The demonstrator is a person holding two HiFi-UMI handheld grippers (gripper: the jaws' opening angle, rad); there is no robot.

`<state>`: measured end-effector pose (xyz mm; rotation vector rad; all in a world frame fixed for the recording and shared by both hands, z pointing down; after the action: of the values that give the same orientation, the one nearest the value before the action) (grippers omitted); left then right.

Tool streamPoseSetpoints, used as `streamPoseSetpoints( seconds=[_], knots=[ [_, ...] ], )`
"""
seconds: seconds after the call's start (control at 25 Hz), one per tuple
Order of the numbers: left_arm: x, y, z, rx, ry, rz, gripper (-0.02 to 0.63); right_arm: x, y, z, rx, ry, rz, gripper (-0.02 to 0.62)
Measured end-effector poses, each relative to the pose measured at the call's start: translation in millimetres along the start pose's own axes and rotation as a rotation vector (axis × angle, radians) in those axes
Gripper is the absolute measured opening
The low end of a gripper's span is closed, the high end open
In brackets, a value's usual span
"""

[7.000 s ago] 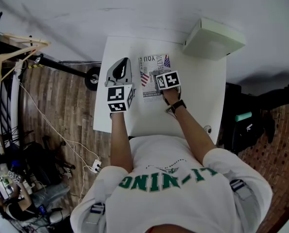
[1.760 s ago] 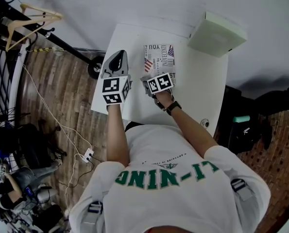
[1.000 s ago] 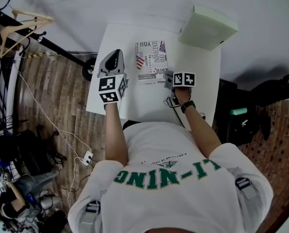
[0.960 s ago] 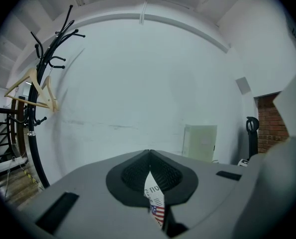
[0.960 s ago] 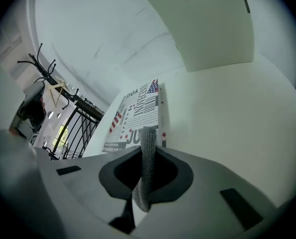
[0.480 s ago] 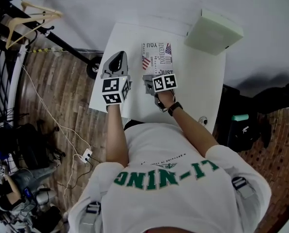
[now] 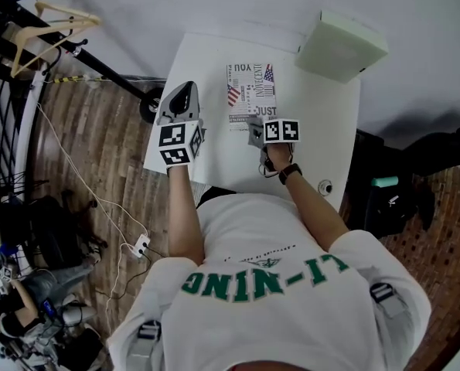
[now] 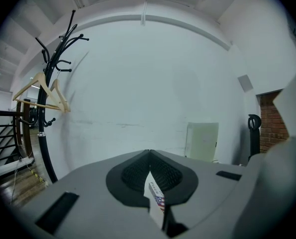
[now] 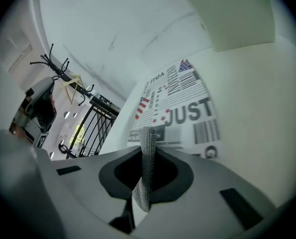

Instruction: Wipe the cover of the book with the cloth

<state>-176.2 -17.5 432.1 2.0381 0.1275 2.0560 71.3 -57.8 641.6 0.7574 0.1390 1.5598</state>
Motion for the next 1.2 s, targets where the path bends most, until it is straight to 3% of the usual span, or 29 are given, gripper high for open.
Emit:
streamPoseSetpoints(
  seconds=[0.16,0.4,0.48,0.64,0.72,0.96,1.2],
  knots=[
    [4.3,1.7,21.8,0.047,0.018,-0.012,0.006,-2.7,-49.2,33.3,0.077,0.046,0.124,0.034],
    [-11.8,-2.6,57.8,0.075,0.077,-0.010,0.006,-14.2,-84.7,43.5,0.147,-0.013,0.227,0.034],
    [-16.7,-5.0,61.8,0.066,0.053,-0.008,0.006,-26.4,-96.1,13.7,0.149,-0.151,0.285,0.034],
    [-24.2,-16.3,77.5,0.041,0.003,0.000,0.006,-58.2,-137.0,-62.3,0.197,-0.570,0.413,0.034],
    [-30.7,-27.5,89.9,0.037,-0.005,0.021,0.006,-69.3,-164.8,-96.1,0.196,-0.697,0.478,0.034],
    [-67.5,-69.4,113.6,0.019,-0.022,0.129,0.006,-74.2,-224.2,-169.4,0.096,-0.815,0.657,0.037],
    [-88.6,-121.0,130.1,-0.004,0.010,0.202,0.005,-42.8,-257.4,-196.1,0.163,-0.843,0.744,0.034]
  ],
)
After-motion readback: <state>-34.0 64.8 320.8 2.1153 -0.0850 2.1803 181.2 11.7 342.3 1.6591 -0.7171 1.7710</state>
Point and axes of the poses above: the fingertips, and each gripper's own axes: y forward along the fingers, z to its right, x out of its underside, the point moved 9 cm from there along -y, backward along the fingers, and after that the axes turned 14 degrees about -x, right-handed, at the moved point
